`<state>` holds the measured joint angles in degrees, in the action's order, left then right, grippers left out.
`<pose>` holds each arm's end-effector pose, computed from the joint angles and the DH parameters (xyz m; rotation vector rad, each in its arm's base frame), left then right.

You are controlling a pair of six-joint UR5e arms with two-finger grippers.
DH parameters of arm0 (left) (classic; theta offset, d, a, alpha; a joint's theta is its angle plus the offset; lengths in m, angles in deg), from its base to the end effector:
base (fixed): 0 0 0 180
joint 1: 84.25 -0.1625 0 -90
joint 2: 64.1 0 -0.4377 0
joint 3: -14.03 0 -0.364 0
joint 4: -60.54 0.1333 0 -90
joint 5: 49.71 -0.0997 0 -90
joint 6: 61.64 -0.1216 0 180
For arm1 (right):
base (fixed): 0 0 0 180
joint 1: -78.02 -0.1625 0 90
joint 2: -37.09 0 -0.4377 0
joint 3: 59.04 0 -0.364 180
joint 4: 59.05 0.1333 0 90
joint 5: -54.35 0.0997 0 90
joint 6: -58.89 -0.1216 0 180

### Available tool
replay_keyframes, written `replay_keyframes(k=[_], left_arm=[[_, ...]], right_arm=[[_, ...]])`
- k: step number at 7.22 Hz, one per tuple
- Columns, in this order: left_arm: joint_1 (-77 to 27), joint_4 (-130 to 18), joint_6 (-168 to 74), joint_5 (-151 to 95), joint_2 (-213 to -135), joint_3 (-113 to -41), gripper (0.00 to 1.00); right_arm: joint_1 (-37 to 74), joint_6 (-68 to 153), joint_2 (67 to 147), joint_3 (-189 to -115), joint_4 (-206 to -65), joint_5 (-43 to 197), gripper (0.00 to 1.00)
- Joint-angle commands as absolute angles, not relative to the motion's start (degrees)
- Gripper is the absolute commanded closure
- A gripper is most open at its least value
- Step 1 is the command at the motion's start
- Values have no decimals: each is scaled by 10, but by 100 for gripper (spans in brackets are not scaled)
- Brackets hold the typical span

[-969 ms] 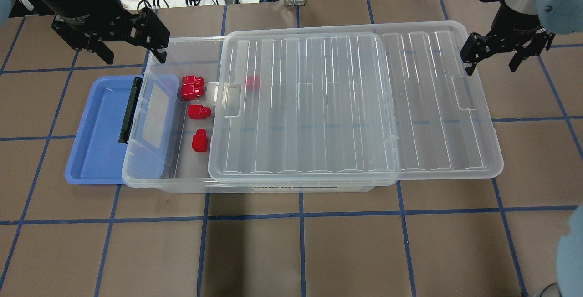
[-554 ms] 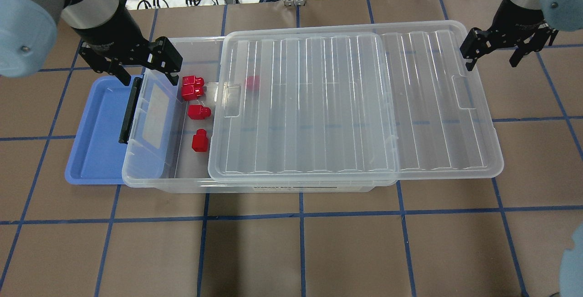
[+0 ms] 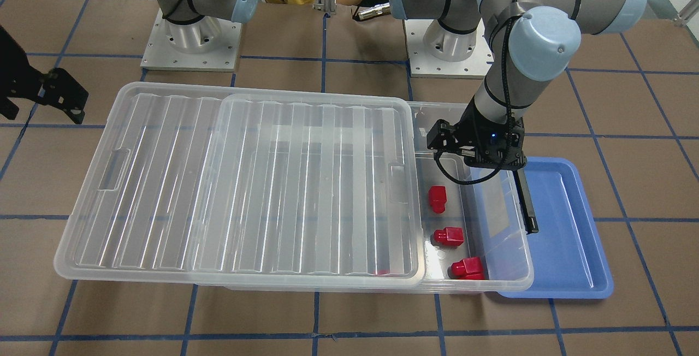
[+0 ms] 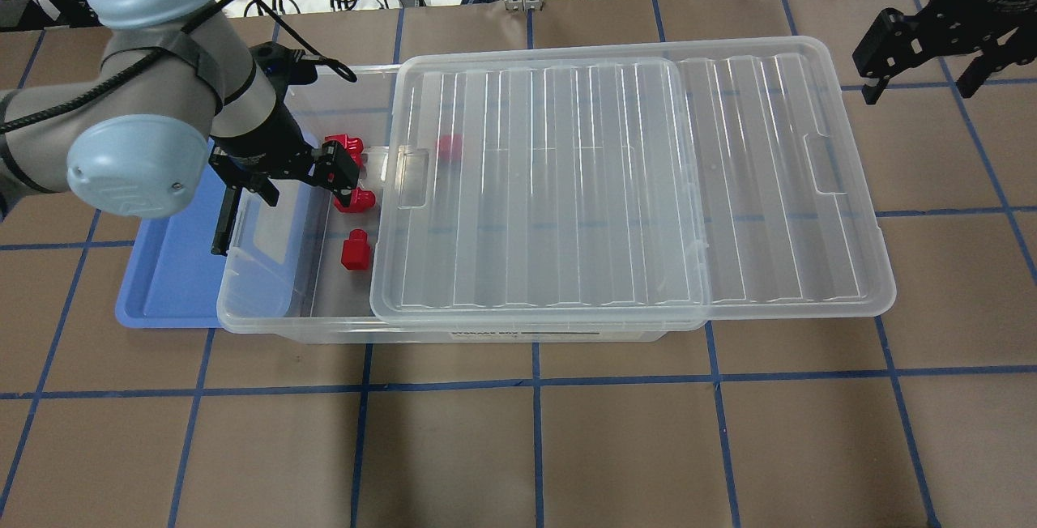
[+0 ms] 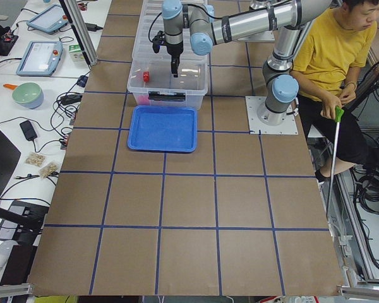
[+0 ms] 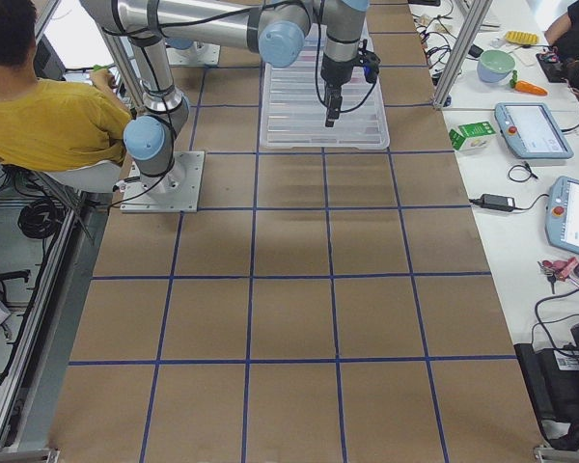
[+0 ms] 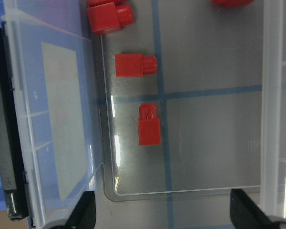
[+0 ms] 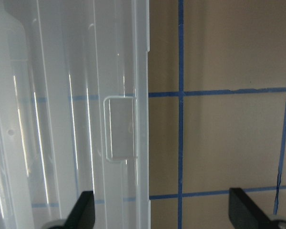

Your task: Place red block in blue tray from box

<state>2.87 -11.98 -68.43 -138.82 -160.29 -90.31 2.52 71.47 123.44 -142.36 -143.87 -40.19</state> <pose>-0.1108 -0.4874 0.3433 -0.1058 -3.1188 -0.0807 -0.0021 -0.5019 0.4937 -0.0492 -3.0718 -0.0846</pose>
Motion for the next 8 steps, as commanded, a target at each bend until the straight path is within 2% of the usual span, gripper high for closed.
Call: replay_keyframes(k=[1,5,8], left_arm=[[28,-106,-683,-1388,-1627,-910,0],[28,-63,-683,-1386,-1653,-930,0],[23,-21,-681,-1383,-1664,-964,0]], right_arm=[[13,682,1244,-1401,-1393,-403,0],[-47,664,1240,-1407,-1394,-401,0],[-45,673,1241,-1403,-1386,-409,0]])
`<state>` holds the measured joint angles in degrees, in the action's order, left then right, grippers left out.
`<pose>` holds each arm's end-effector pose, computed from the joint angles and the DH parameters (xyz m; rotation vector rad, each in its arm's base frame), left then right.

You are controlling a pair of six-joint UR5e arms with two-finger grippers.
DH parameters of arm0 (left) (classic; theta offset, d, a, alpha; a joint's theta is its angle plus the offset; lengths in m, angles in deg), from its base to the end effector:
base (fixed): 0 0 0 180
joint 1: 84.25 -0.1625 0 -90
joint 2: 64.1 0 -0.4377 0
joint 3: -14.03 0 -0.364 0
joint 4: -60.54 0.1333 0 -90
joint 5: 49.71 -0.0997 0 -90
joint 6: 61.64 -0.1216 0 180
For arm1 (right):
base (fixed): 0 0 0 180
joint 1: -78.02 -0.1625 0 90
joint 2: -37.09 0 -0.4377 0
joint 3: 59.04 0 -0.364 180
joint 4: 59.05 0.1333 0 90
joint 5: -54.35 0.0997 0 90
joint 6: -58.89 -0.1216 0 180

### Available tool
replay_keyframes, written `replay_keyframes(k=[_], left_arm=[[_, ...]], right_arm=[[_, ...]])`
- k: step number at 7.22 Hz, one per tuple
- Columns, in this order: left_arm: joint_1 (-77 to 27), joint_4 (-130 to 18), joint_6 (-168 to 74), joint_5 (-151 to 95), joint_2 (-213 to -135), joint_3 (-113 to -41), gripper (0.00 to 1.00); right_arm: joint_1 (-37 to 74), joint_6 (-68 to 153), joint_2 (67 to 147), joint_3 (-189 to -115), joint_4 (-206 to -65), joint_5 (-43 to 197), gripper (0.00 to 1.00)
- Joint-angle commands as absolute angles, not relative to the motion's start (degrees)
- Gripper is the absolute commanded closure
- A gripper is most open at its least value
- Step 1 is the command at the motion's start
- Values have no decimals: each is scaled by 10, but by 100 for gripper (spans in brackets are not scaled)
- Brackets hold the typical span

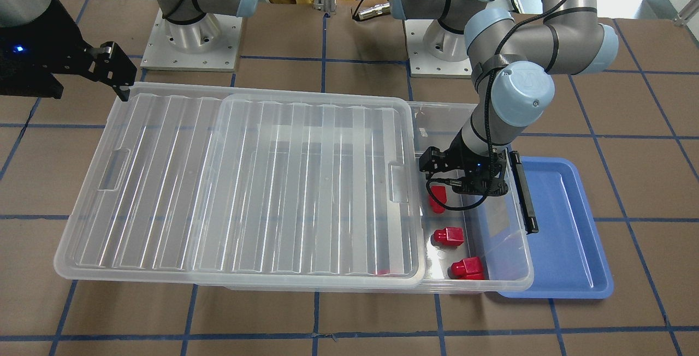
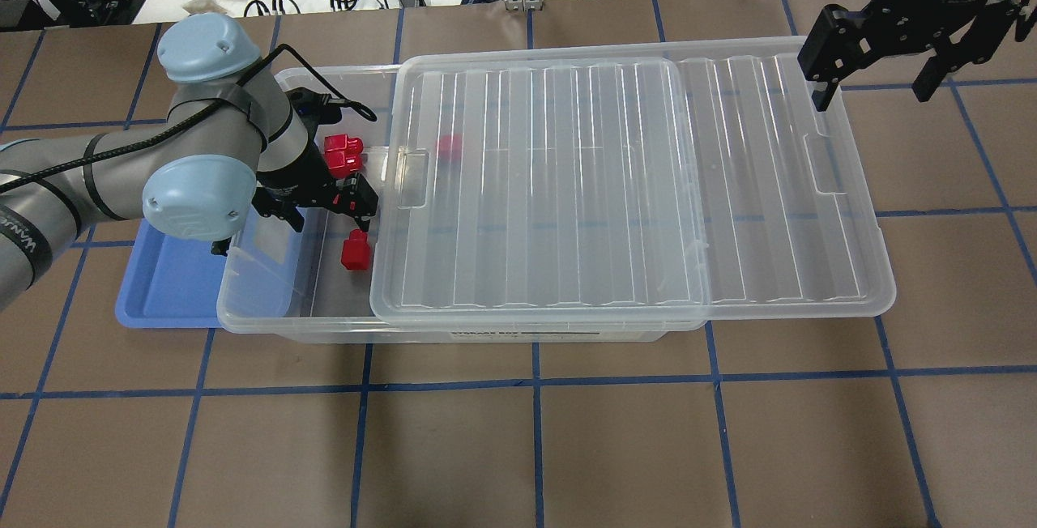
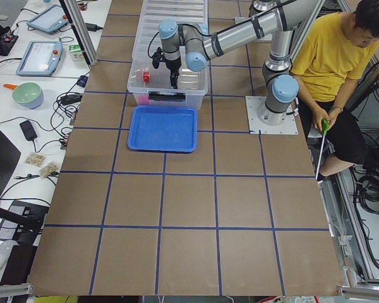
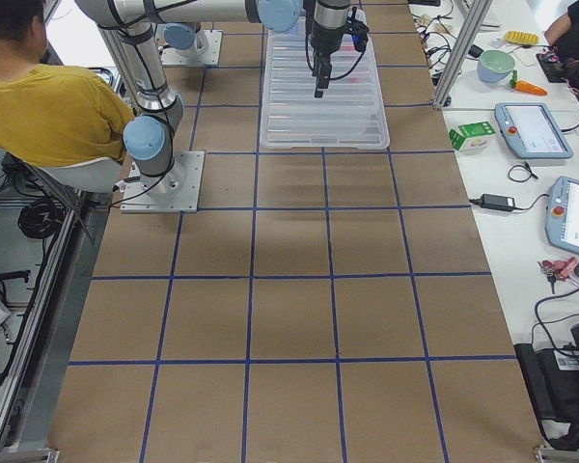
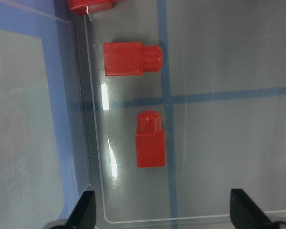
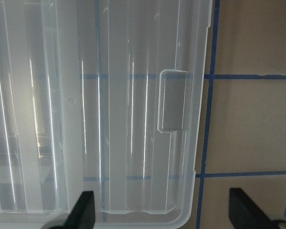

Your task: Place red block in blue tray from box

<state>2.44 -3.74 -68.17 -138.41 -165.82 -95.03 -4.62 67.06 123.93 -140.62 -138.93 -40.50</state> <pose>-0.1075 -0.4973 0.2749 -0.0858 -3.1074 -0.1338 0.0611 -0.4875 0.5037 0.0272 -3.0656 -0.1464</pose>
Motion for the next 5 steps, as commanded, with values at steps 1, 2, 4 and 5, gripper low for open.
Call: replay_keyframes(k=[1,2,4,5], left_arm=[[23,14,-680,-1382,-1675,-974,0],[23,18,-677,-1382,-1682,-978,0],[23,20,-676,-1381,-1688,-986,0],[23,20,-676,-1380,-1691,-986,0]], right_arm=[[-47,668,1242,-1399,-1383,-408,0],[-46,667,1245,-1396,-1383,-411,0],[-47,665,1250,-1404,-1386,-408,0],[-47,672,1255,-1401,-1386,-401,0]])
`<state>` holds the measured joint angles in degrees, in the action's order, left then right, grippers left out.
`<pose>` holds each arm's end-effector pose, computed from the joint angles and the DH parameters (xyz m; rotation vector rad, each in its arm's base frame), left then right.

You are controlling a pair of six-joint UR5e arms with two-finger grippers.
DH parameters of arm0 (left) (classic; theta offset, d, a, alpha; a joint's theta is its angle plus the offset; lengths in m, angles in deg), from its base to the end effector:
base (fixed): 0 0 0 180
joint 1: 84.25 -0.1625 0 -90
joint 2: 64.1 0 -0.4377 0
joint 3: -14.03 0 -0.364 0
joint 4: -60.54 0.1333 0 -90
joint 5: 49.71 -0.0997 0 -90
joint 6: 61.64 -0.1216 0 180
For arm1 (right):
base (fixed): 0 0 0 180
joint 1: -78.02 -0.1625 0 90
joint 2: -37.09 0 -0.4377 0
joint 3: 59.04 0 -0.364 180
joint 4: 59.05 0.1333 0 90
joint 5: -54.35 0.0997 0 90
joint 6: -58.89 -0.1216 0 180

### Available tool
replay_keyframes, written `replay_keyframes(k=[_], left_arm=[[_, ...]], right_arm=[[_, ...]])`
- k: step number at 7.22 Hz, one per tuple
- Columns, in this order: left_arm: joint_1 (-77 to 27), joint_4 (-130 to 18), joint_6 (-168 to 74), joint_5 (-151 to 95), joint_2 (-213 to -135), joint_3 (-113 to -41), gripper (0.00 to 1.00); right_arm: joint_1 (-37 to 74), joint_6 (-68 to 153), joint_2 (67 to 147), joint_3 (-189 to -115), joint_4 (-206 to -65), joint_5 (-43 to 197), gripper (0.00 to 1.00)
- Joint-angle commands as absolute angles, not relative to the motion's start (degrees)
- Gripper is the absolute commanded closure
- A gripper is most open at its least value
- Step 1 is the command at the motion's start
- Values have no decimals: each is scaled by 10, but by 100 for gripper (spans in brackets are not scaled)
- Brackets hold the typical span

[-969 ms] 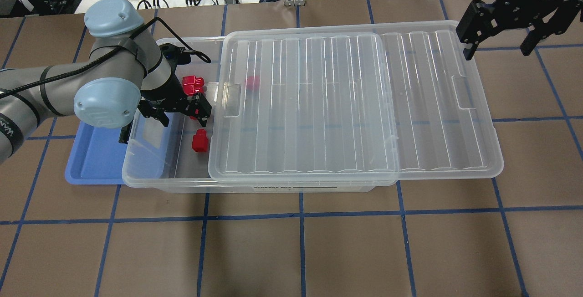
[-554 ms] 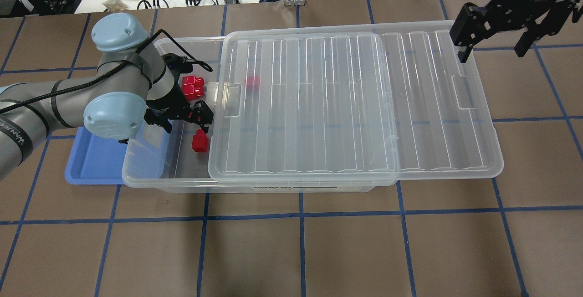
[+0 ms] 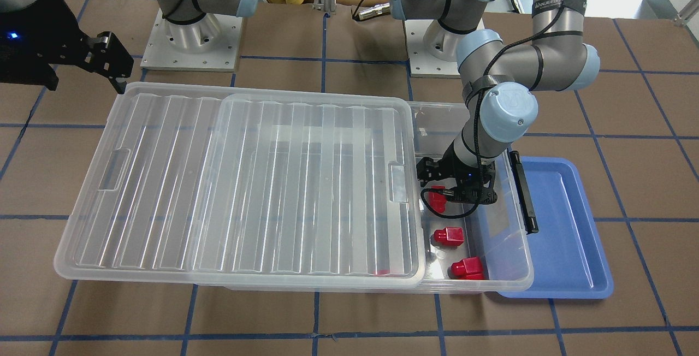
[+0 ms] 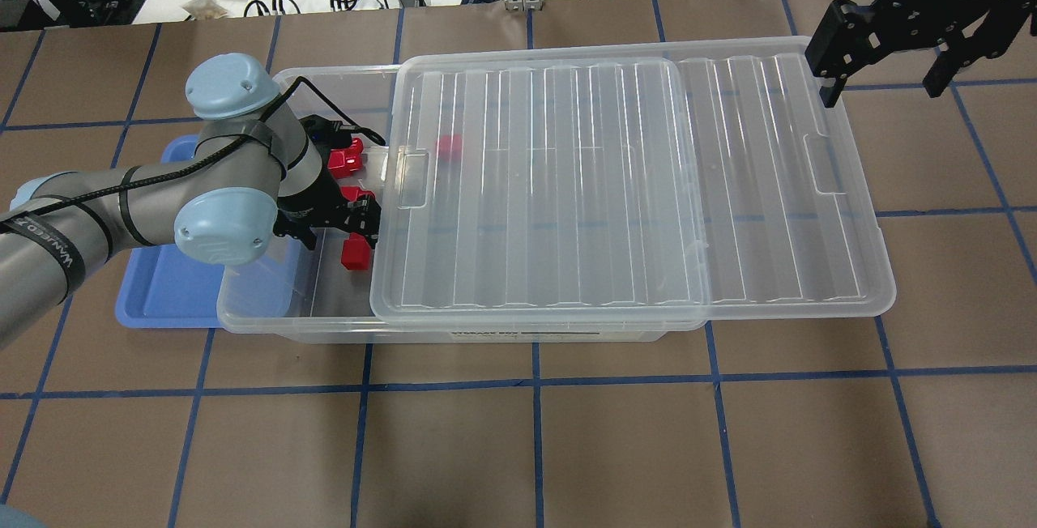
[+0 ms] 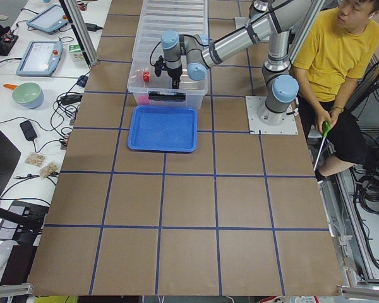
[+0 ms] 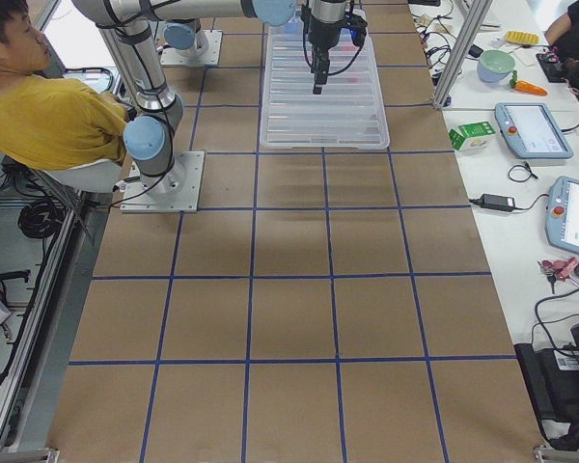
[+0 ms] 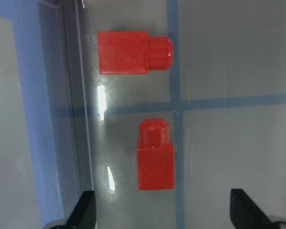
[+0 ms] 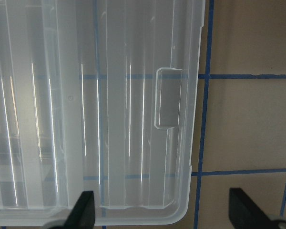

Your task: Place red block in blue tray from box

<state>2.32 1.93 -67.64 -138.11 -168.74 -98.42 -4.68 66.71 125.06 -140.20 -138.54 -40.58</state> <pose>-0.1072 -0.4954 0.2356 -0.0674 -3.1012 -0.1503 0.0623 -0.4804 0.5158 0.0182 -3.0626 -0.1154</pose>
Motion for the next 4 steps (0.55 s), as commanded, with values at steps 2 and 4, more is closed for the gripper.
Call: replay_keyframes(k=[2,4], left_arm=[[23,20,-676,-1363,-1701,-987,0],[23,38,-674,-1364,-1714,-996,1]], right_arm=[[-47,666,1260,-1407,-1388,-404,0],[-47,665,1260,-1408,-1385,-405,0]])
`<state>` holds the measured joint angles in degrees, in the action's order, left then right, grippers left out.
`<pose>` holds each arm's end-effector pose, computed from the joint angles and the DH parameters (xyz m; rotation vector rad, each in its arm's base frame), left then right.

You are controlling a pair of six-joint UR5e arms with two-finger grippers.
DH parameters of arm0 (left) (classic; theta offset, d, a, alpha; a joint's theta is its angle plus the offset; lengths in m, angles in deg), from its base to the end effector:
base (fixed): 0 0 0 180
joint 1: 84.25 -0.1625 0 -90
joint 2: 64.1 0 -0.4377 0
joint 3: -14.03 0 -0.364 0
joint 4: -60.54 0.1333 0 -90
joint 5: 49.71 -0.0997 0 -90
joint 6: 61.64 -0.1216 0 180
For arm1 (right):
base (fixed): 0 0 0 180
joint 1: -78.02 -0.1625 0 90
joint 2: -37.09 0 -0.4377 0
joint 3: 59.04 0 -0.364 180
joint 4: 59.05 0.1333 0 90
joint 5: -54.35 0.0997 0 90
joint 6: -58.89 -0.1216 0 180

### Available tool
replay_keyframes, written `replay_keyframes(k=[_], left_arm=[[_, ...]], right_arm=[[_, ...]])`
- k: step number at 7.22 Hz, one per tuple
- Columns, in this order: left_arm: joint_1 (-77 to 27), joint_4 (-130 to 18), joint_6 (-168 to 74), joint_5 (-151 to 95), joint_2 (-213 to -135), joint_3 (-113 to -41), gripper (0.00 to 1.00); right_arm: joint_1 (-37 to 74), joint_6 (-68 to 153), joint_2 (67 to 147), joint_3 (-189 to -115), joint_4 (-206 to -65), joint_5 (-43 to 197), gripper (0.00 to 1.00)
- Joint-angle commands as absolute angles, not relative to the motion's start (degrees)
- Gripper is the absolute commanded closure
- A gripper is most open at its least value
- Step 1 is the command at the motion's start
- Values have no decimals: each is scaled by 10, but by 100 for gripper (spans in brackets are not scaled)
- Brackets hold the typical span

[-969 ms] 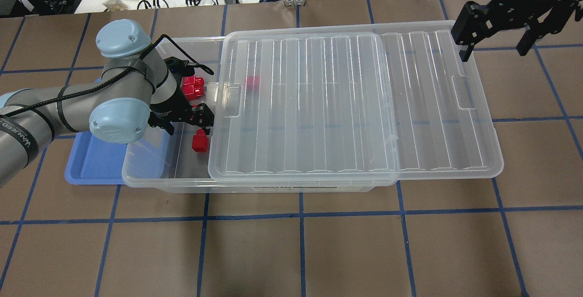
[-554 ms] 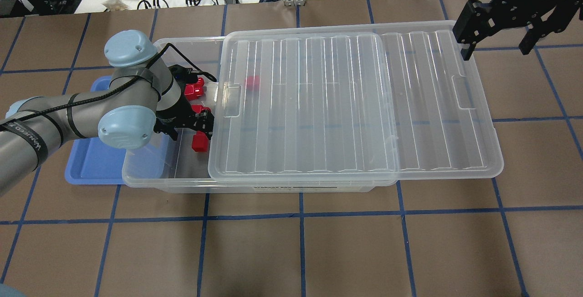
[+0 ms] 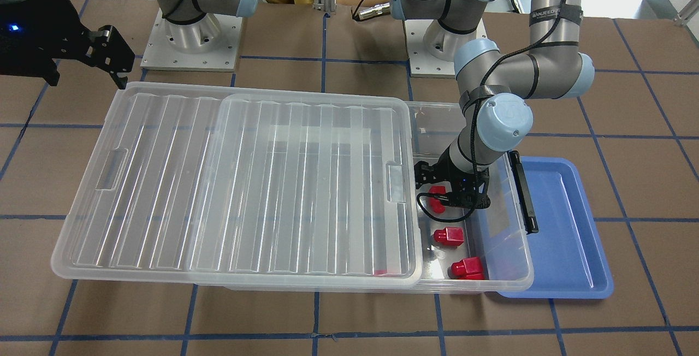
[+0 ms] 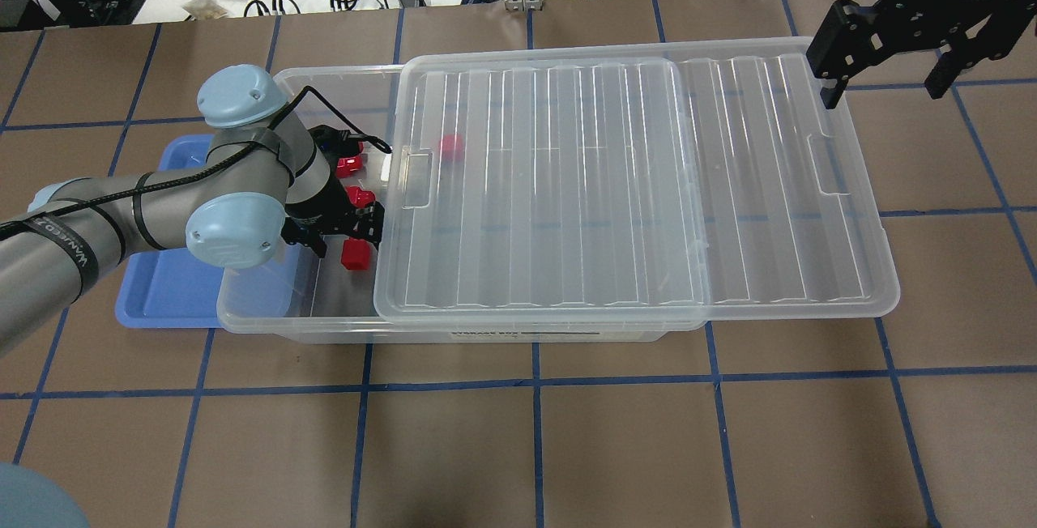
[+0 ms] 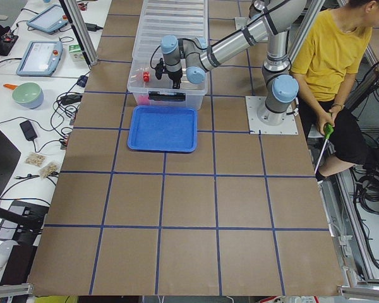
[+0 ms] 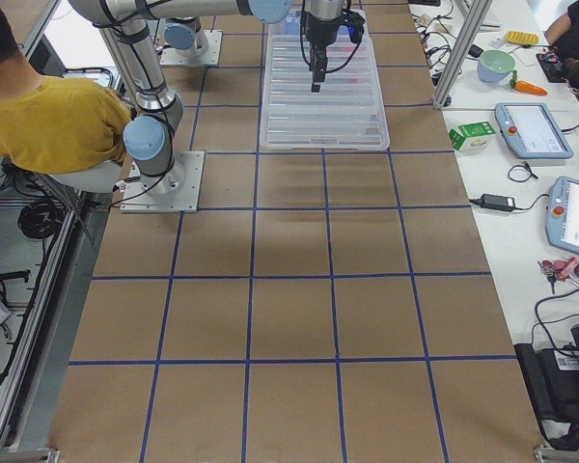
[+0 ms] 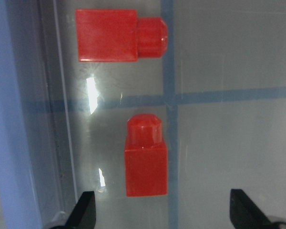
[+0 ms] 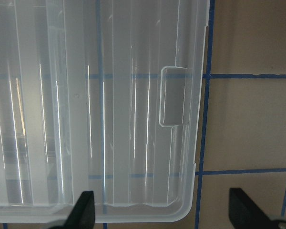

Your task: Place red block in blue tray from box

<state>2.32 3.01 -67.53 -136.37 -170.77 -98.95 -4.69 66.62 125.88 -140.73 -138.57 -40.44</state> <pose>-0.1108 -0.4971 0.2166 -0.0602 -3.0673 -0.1846 0.0634 -0.4747 0.5183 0.0155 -3.0646 -0.1064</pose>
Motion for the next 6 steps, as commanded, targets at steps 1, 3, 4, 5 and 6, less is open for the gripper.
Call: replay_keyframes(k=[1,3,4,5,6], left_arm=[[23,39,-674,-1363,-1716,-1000,1],[23,47,-677,-1364,-1722,-1001,4],[22,48,-676,-1364,-1726,-1001,11],[22,48,-675,-1364,-1732,-1002,14],[21,48,-681,-1364,-1733,-1002,22]], right_arm=[[-47,665,1259,-1408,-1385,-401,0],[-47,665,1258,-1408,-1385,-400,0],[-47,665,1258,-1408,-1385,-400,0],[-47,665,1258,-1408,-1385,-400,0],[-47,667,1258,-1408,-1385,-401,0]])
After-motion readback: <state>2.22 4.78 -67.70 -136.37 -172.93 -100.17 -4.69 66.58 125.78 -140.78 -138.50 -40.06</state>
